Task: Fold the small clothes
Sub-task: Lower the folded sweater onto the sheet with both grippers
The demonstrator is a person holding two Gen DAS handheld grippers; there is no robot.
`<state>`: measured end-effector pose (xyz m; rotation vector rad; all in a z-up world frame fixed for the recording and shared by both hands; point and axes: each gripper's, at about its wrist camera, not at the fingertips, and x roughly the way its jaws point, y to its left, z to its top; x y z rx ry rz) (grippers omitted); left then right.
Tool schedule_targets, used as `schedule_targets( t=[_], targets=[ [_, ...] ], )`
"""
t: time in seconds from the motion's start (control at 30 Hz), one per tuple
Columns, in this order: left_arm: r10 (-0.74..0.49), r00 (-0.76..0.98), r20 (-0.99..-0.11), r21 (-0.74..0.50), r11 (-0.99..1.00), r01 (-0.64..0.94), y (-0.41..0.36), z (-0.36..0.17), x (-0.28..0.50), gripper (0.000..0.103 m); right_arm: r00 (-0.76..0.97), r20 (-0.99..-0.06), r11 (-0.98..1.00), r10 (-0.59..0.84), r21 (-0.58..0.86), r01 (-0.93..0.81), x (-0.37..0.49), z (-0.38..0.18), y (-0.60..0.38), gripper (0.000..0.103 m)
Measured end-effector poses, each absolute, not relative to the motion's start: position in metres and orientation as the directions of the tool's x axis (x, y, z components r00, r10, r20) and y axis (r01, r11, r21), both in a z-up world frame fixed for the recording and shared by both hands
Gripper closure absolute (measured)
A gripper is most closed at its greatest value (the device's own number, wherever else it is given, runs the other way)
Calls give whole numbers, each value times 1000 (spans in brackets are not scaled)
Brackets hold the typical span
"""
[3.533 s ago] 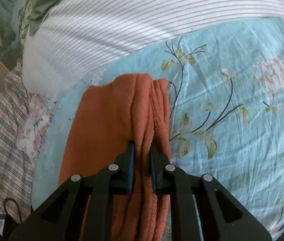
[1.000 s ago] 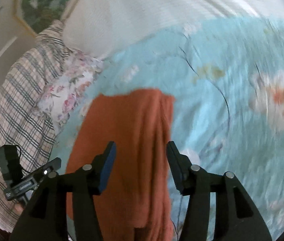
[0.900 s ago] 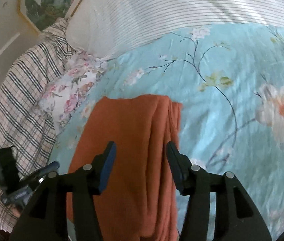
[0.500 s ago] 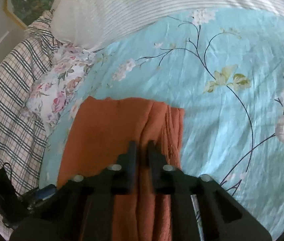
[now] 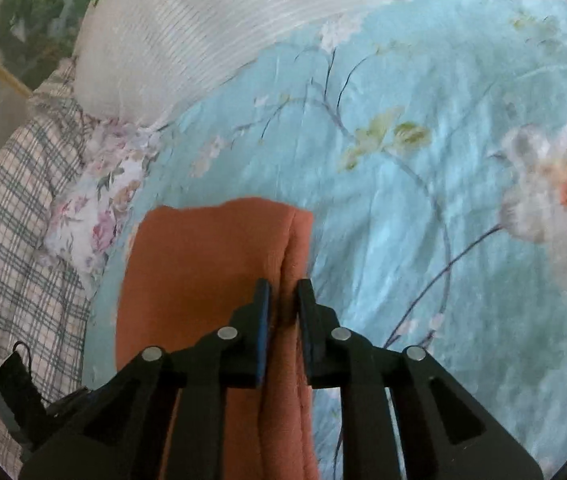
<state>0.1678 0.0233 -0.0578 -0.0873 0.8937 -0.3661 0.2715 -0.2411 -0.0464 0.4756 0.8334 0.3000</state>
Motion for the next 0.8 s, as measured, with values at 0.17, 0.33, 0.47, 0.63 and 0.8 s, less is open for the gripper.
schedule_targets(
  t=[0.17, 0.33, 0.47, 0.63, 0.8],
  targets=[
    [-361, 583, -728, -243, 931, 274, 21, -42, 197, 69, 627, -564, 813, 537, 544, -207, 263, -19, -199, 87],
    [-262, 524, -810, -225, 965, 134, 28, -68, 266, 77, 598, -659, 868, 455, 479, -133, 297, -57, -183, 87],
    [-222, 515, -828, -185, 975, 123, 27, -83, 294, 72, 621, -655, 864, 430, 497, -73, 309, -86, -205, 103],
    [-230, 527, -818, -196, 973, 120, 32, -79, 290, 72, 624, -657, 870, 423, 487, -77, 306, -80, -204, 103],
    [-310, 560, -768, -264, 950, 165, 43, -53, 233, 76, 628, -637, 859, 448, 501, -105, 270, -56, -205, 100]
  ],
)
